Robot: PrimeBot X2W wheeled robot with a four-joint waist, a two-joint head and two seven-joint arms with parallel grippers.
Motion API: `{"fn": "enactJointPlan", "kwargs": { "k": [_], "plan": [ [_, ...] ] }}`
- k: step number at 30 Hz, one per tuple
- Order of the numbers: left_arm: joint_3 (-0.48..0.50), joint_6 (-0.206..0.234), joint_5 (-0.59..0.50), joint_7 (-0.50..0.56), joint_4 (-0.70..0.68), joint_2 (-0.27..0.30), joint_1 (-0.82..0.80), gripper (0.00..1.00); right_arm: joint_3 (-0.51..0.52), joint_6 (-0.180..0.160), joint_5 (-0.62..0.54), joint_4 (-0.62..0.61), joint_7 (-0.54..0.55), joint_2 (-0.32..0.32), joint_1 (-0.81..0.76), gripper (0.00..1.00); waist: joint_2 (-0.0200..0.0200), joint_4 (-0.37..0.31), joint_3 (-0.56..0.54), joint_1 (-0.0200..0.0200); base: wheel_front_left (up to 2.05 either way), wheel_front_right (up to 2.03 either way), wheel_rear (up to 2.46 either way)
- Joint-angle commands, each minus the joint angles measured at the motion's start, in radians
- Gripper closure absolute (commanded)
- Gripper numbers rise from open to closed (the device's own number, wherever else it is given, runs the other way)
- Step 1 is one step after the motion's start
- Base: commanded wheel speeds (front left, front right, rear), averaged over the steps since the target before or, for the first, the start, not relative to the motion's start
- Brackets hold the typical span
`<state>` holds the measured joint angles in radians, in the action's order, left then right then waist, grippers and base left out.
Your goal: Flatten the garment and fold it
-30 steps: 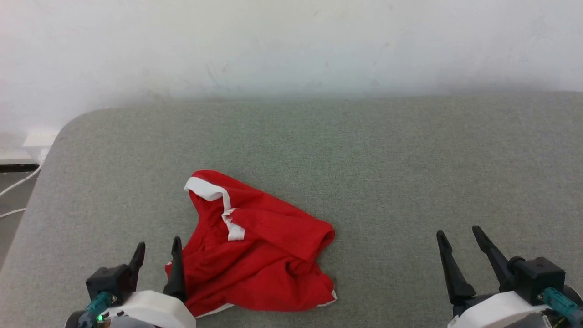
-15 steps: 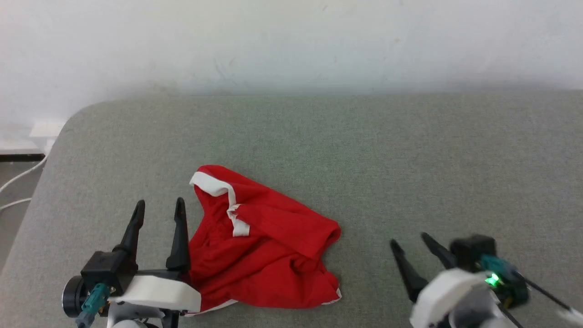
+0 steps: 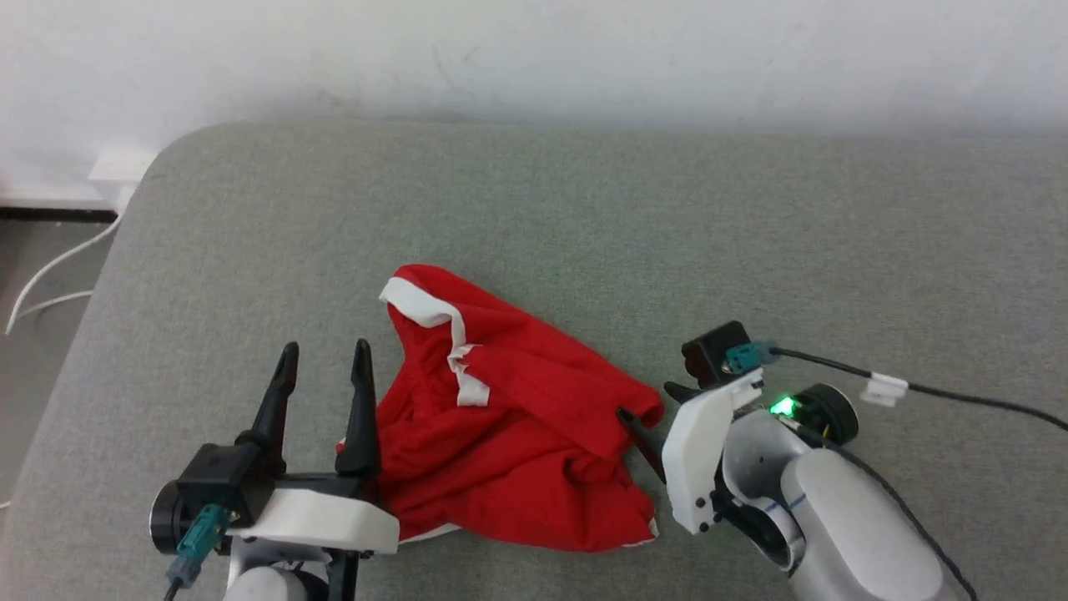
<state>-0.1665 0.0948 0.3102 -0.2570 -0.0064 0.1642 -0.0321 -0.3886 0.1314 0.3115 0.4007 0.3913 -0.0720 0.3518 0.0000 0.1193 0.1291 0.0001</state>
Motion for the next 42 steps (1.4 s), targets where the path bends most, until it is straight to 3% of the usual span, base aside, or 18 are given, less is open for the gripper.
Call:
{"fn": "enactJointPlan", "kwargs": {
  "k": [1,5,6,8,13,18,27,31,36,37,38,39,42],
  "plan": [
    [0.01,-0.014,-0.012,-0.005,0.007,-0.015,-0.02,0.0,-0.019,-0.001,0.009,0.029,0.016,-0.013,0.038,0.0,0.0,0.025,0.028,-0.0001,0.0,0.0,0.0],
    [0.026,-0.043,-0.032,-0.005,0.022,-0.046,-0.029,0.0,-0.044,-0.001,0.04,0.146,0.083,-0.024,0.09,0.0,0.0,0.045,0.038,-0.0001,0.0,0.0,0.0],
    [0.029,-0.05,-0.037,-0.005,0.026,-0.052,-0.032,0.0,-0.045,-0.001,0.051,0.172,0.098,-0.026,0.095,0.14,0.0,0.051,0.039,-0.0001,0.0,0.0,0.0],
    [0.039,-0.062,-0.045,-0.005,0.034,-0.063,-0.035,0.0,-0.06,-0.001,0.072,0.212,0.12,-0.031,0.098,1.0,0.0,0.059,0.039,-0.0001,0.0,0.0,0.0],
    [0.064,-0.077,-0.058,-0.005,0.043,-0.082,-0.026,0.0,-0.092,-0.001,0.117,0.232,0.111,-0.043,0.104,1.0,0.0,0.057,0.031,-0.0001,0.0,0.0,0.0],
    [0.085,-0.094,-0.072,-0.005,0.05,-0.097,-0.017,0.0,-0.083,-0.001,0.154,0.178,0.018,-0.078,0.151,1.0,0.0,0.046,0.024,-0.0001,0.0,0.0,0.0],
    [0.094,-0.119,-0.085,-0.005,0.038,-0.11,-0.049,0.0,0.095,-0.001,0.125,0.18,-0.031,-0.201,0.33,1.0,0.0,0.047,0.101,-0.0001,0.0,0.0,0.0],
    [0.081,-0.126,-0.084,-0.005,0.043,-0.113,-0.068,0.0,0.173,-0.001,0.117,0.248,-0.062,-0.227,0.402,1.0,0.0,0.059,0.141,-0.0001,0.0,0.0,0.0],
    [0.07,-0.122,-0.073,-0.005,0.051,-0.114,-0.084,0.0,0.194,-0.001,0.105,0.335,-0.157,-0.222,0.428,1.0,0.0,0.065,0.16,-0.0001,0.0,0.0,0.0],
    [0.07,-0.12,-0.072,-0.005,0.053,-0.114,-0.085,0.0,0.19,-0.001,0.104,0.35,-0.178,-0.218,0.424,0.63,0.0,0.064,0.16,-0.0001,0.0,0.0,0.0],
    [0.069,-0.118,-0.072,-0.005,0.055,-0.114,-0.087,0.0,0.183,-0.001,0.104,0.363,-0.199,-0.213,0.418,0.18,0.0,0.063,0.158,-0.0001,0.0,0.0,0.0],
    [0.068,-0.116,-0.072,-0.005,0.059,-0.114,-0.088,0.0,0.175,-0.001,0.108,0.373,-0.223,-0.208,0.41,0.0,0.0,0.061,0.154,-0.0001,0.0,0.0,0.0],
    [0.069,-0.111,-0.077,-0.005,0.073,-0.114,-0.086,0.0,0.151,-0.001,0.107,0.389,-0.316,-0.208,0.373,0.0,0.0,0.051,0.128,-0.0001,0.0,0.0,0.0]
  ]
}}
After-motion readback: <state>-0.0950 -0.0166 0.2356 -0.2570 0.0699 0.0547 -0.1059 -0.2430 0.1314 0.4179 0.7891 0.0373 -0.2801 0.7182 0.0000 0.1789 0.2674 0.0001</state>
